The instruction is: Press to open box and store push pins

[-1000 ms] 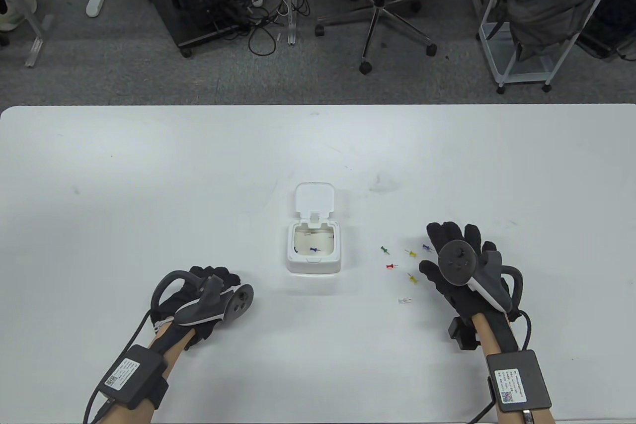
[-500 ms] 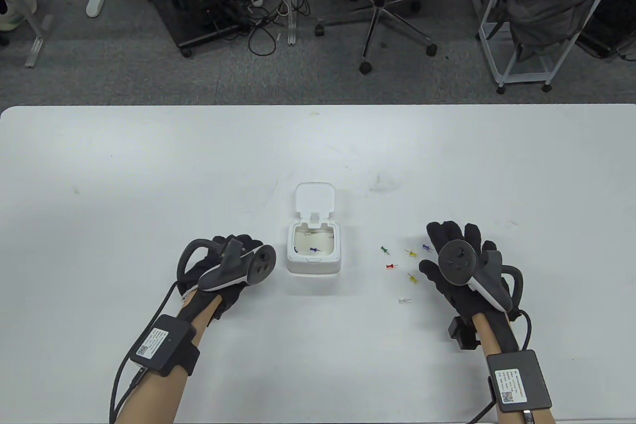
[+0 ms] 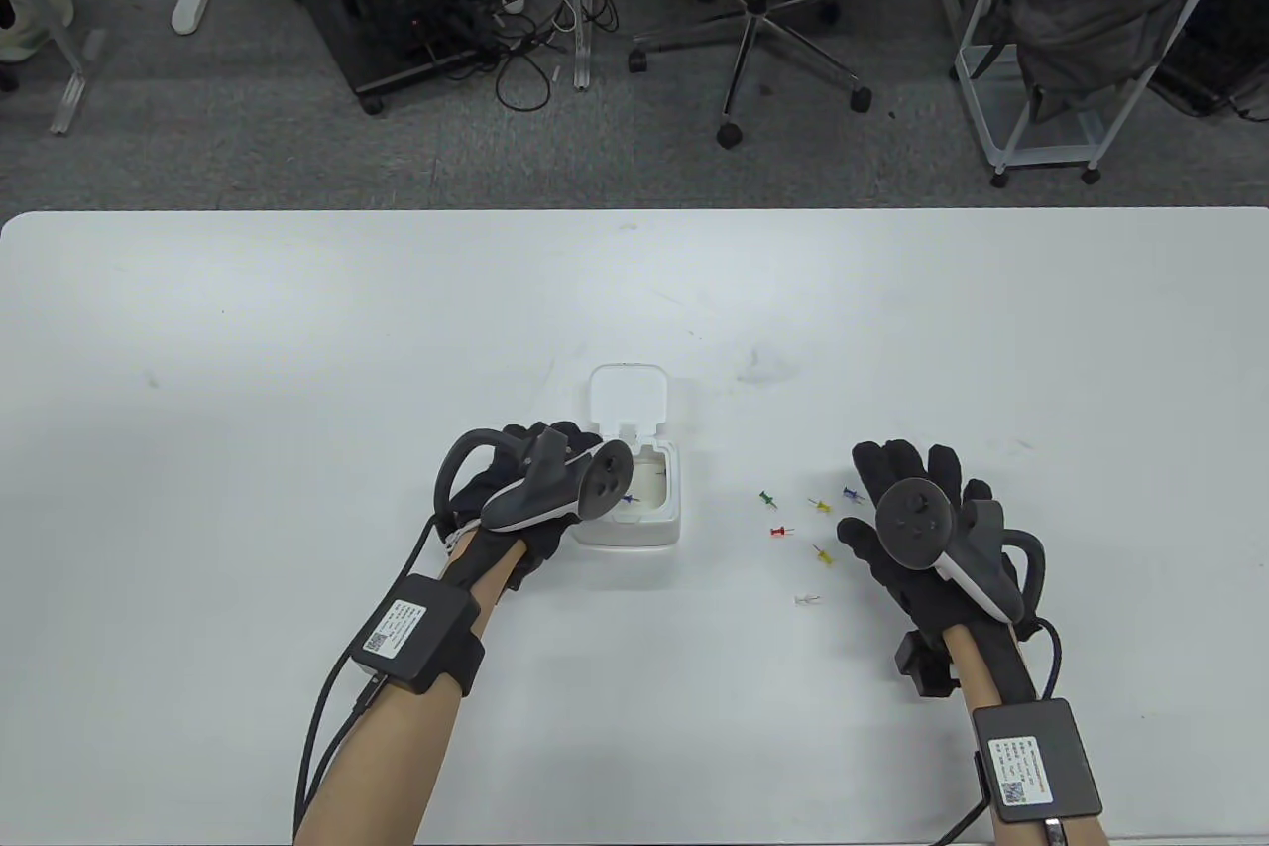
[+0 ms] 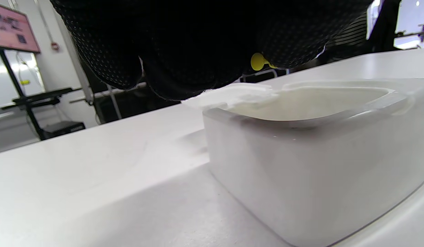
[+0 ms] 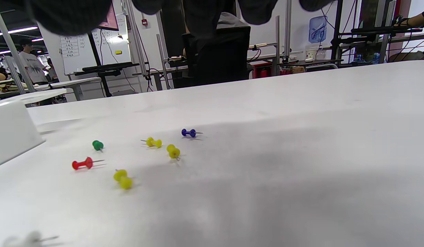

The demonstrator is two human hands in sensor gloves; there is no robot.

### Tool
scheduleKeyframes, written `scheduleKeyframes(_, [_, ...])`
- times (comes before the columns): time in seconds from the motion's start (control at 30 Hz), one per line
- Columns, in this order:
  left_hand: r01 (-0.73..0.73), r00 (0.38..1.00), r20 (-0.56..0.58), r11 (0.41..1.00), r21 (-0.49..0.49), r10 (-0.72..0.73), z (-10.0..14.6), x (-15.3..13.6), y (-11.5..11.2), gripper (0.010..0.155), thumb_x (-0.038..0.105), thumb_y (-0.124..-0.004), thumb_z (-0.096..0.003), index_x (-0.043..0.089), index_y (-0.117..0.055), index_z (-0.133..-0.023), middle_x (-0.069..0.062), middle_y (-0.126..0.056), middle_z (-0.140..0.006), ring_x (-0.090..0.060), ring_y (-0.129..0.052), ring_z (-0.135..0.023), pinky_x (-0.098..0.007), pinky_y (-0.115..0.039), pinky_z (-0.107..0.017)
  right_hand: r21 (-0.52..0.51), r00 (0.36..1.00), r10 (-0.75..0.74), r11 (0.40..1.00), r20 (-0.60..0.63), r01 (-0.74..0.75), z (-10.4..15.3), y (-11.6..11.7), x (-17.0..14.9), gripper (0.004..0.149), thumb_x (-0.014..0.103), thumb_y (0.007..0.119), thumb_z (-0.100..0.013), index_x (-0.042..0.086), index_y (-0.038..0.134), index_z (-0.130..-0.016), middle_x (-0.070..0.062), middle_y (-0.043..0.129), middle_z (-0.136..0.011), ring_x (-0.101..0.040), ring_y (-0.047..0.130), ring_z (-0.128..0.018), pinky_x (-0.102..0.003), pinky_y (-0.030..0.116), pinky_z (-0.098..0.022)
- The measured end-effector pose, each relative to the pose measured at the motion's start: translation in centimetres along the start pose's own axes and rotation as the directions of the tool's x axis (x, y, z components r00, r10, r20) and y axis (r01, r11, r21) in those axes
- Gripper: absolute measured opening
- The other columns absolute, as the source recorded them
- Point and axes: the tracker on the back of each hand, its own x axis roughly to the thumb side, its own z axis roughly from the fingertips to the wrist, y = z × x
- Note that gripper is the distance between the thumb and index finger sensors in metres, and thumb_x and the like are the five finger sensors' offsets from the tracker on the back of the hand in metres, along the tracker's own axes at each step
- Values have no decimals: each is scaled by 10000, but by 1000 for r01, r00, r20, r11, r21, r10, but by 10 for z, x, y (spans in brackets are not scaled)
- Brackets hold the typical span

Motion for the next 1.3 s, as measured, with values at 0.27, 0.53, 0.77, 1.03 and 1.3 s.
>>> scheduleKeyframes(0.27, [16, 999, 29, 1000, 12, -16, -8, 18, 0, 408, 466, -745, -482, 351, -787, -871, 103, -888, -887, -138, -990, -681, -474, -809, -722, 0, 1000, 3, 1000, 2, -3, 0, 0, 0, 715, 553, 626, -430, 357, 333, -1052, -56, 408, -1229, -457, 343, -1110, -703, 341, -747])
scheduleKeyframes(0.53, [42, 999, 23, 999, -14, -42, -13, 22, 0, 476, 491, -737, -492, 329, -767, -938, 77, -861, -957, -159, -980, -748, -479, -799, -728, -4, 1000, 2, 1000, 2, -2, 0, -1, 0, 718, 555, 626, -430, 357, 329, -1053, -57, 406, -1230, -457, 342, -1111, -703, 341, -747])
scheduleKeyframes(0.77, [13, 1000, 11, 1000, 7, -13, -6, 14, 4, 488, 498, -728, -494, 320, -761, -946, 67, -864, -955, -164, -981, -744, -480, -800, -724, -7, 1000, 0, 1000, 3, 0, 0, -1, 0, 717, 556, 625, -430, 358, 329, -1053, -55, 405, -1230, -456, 342, -1111, -703, 342, -747])
scheduleKeyframes(1.03, [1, 1000, -7, 1000, 15, -1, 22, -13, -3, 500, 502, -729, -493, 311, -763, -954, 59, -861, -962, -168, -983, -745, -483, -801, -721, -8, 1000, 1, 1000, 5, -1, 0, -1, 0, 718, 556, 625, -430, 358, 329, -1053, -57, 407, -1229, -458, 344, -1110, -702, 342, -747])
scheduleKeyframes(1.3, [19, 1000, -14, 1000, 18, -19, 64, -42, -17, 509, 508, -727, -492, 312, -761, -960, 57, -855, -972, -170, -980, -757, -482, -801, -720, -3, 1000, 2, 1000, 5, -2, 0, -1, 1, 717, 555, 626, -430, 356, 331, -1053, -57, 407, -1230, -458, 344, -1110, -702, 343, -747])
